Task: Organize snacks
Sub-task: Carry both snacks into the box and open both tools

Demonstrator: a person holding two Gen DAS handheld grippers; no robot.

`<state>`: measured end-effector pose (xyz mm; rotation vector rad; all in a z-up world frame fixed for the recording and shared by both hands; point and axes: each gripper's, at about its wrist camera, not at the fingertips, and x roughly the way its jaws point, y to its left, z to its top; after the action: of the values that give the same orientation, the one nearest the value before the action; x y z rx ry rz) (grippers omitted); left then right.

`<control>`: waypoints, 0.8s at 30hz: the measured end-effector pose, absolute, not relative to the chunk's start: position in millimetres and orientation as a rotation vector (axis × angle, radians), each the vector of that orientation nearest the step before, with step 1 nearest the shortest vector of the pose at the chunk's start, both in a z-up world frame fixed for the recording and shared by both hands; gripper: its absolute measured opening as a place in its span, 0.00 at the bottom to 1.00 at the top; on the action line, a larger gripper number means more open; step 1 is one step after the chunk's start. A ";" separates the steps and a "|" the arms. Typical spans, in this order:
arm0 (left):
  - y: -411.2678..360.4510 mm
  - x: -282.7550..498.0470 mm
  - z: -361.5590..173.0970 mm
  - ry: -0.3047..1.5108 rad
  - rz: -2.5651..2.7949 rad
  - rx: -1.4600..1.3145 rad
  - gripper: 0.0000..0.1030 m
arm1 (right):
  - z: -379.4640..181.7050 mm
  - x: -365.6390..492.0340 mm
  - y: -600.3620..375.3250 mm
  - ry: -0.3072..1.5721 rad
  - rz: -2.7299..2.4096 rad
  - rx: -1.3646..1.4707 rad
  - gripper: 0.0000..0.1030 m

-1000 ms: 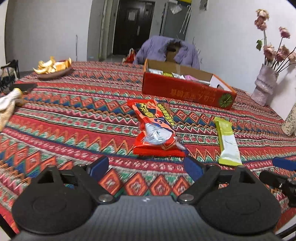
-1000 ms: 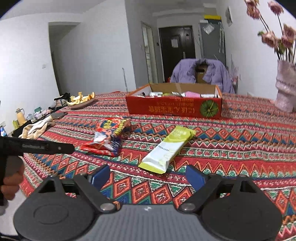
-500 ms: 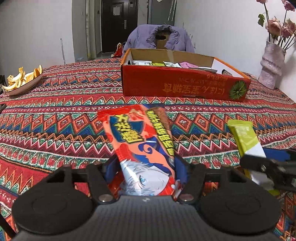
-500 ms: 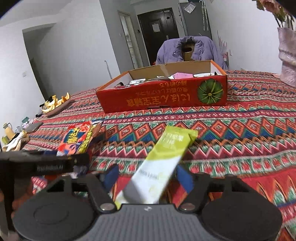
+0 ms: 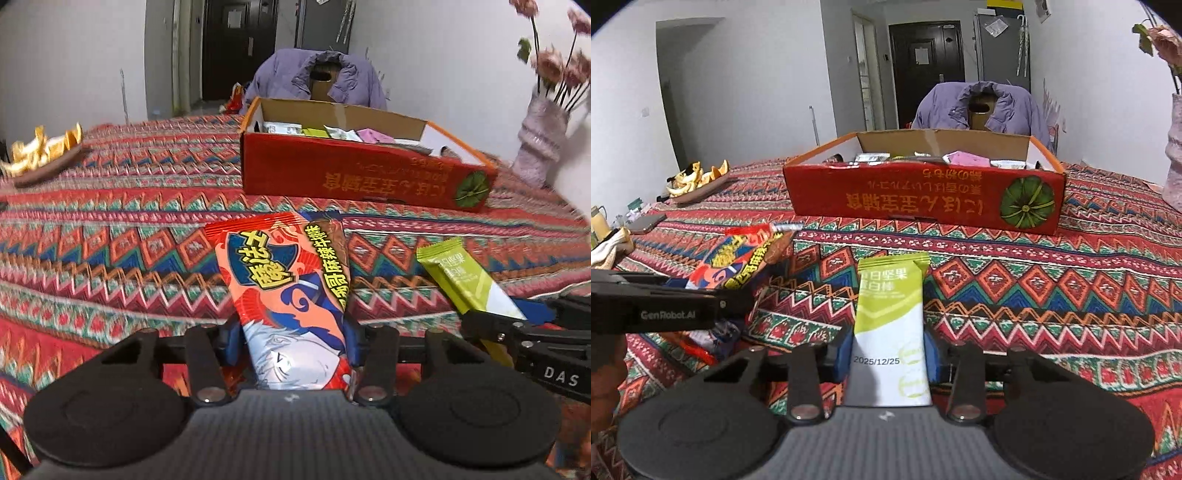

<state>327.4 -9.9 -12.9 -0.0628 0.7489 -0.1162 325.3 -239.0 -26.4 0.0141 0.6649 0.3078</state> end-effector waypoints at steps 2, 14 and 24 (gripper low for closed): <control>-9.0 316.8 -7.7 0.748 -0.122 -0.072 0.49 | -22.2 315.9 -245.2 0.651 0.302 0.027 0.37; -19.7 256.5 27.5 0.664 -0.130 -0.088 0.49 | -5.8 258.3 -273.7 0.576 0.286 0.077 0.37; -31.8 290.1 66.1 0.569 -0.167 -0.060 0.49 | 28.1 269.2 -294.5 0.501 0.306 0.092 0.37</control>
<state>290.1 -31.8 66.1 -0.0603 0.5687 -0.1672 269.2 -294.5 28.1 0.0917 0.5011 0.3064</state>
